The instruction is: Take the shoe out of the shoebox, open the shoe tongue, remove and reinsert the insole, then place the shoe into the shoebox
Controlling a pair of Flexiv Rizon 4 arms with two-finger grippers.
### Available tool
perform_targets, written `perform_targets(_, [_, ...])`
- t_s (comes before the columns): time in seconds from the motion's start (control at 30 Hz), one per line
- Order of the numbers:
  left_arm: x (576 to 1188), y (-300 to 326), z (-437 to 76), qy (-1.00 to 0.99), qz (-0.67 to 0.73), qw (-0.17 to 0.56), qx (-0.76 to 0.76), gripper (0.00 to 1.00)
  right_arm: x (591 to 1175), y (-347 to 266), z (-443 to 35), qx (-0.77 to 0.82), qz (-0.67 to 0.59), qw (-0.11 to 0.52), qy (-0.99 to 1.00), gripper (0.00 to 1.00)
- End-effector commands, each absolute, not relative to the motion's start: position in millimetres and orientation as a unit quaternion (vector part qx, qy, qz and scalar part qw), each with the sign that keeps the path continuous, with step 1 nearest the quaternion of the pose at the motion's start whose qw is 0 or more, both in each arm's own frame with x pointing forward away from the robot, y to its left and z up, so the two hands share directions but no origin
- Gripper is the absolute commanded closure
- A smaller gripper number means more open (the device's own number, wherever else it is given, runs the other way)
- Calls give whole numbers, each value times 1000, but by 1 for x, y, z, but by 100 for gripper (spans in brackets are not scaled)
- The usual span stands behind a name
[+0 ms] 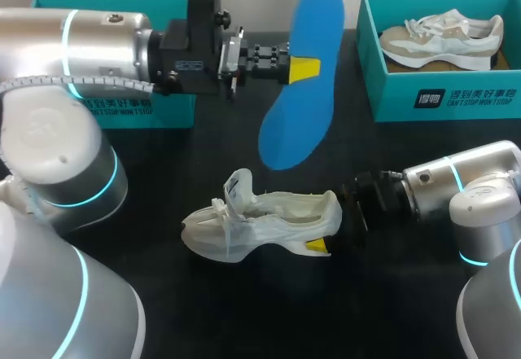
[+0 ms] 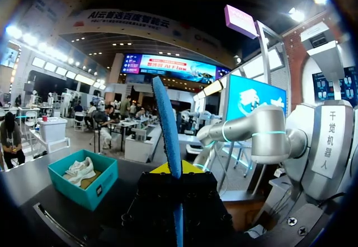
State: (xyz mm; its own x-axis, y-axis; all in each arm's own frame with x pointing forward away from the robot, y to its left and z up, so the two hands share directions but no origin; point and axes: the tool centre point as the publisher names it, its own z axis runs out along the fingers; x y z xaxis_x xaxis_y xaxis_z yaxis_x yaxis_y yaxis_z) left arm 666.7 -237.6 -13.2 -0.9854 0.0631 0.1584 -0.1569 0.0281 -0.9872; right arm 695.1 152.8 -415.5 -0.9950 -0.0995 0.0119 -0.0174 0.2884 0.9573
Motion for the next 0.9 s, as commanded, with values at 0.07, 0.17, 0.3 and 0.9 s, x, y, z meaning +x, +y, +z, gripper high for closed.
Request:
perform_targets(0.07, [668, -233, -12, -715, 694, 80, 31, 100, 694, 154, -417, 36, -594, 35, -803, 100])
perform_targets(0.17, [665, -224, -4, -694, 713, 85, 40, 100, 694, 154, -417, 36, -594, 35, -803, 100])
perform_targets(0.3, [657, -213, 6, -689, 714, 107, 58, 100, 694, 154, -417, 36, -594, 35, -803, 100])
perform_targets(0.9, [656, -191, 10, -691, 696, 158, 113, 100, 694, 154, -417, 36, -594, 35, -803, 100])
